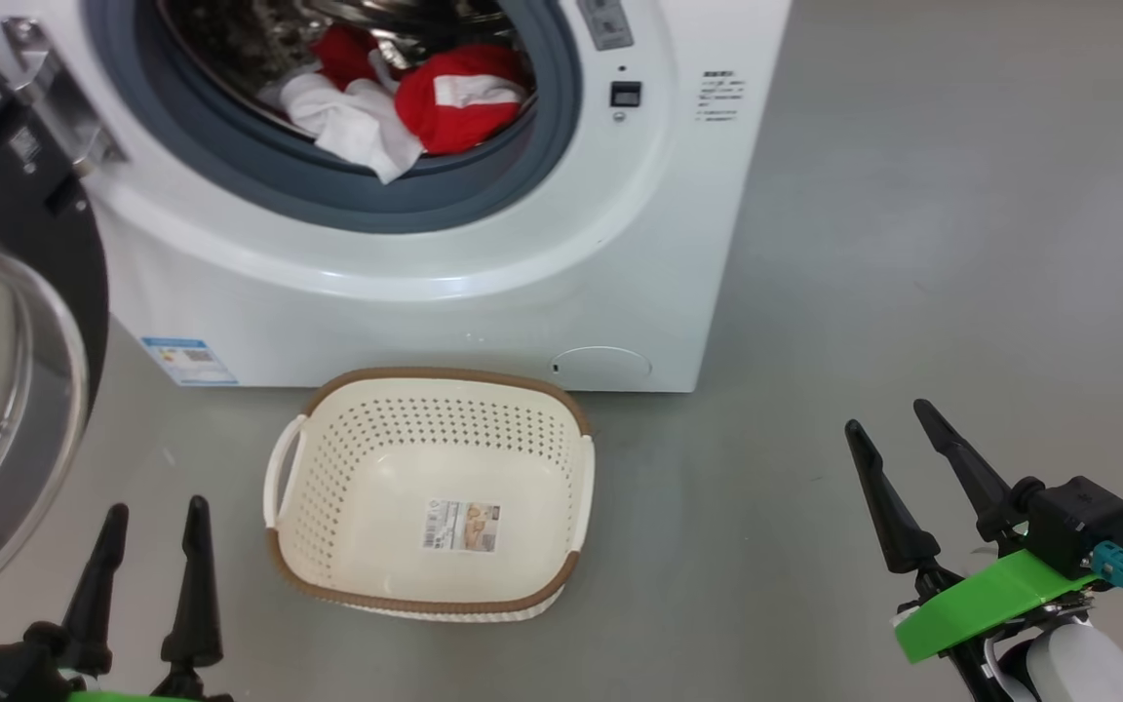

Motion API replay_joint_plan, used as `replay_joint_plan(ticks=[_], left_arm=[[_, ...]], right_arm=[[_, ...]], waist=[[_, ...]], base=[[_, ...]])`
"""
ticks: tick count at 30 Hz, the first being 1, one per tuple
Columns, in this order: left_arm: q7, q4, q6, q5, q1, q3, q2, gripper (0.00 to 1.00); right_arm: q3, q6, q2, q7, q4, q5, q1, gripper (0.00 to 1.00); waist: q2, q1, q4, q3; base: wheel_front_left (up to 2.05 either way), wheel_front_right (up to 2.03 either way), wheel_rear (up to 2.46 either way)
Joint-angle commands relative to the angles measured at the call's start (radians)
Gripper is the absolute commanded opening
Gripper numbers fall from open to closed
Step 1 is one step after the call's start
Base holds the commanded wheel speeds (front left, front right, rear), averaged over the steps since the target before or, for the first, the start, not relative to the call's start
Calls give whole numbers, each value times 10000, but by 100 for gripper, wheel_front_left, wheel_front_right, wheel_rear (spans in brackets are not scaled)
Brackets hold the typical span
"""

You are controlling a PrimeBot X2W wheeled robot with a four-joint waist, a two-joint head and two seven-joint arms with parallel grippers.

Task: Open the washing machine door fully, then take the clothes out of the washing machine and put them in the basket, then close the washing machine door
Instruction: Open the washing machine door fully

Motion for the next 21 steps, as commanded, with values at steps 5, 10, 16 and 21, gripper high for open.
replay_joint_plan(ticks=[5, 10, 16, 21], left_arm=[[-49, -341, -53, -111, 194, 114, 335, 100], [-49, -364, -53, -186, 324, 13, 310, 100], [-49, -407, -53, -185, 495, -132, 352, 100], [-49, -466, -54, -222, 598, -223, 380, 100]], right_arm=[[-55, 63, 74, -65, -262, 98, 154, 100], [-209, 63, 160, -65, -311, 76, 248, 100], [-383, 63, 206, -65, -333, 66, 366, 100], [-502, 63, 228, -65, -381, 51, 474, 100]], waist=[[0, 0, -647, -150], [0, 0, -1059, -234], [0, 0, -1487, -351], [0, 0, -1727, -388]], base=[[0, 0, 0], [0, 0, 0], [0, 0, 0], [0, 0, 0]])
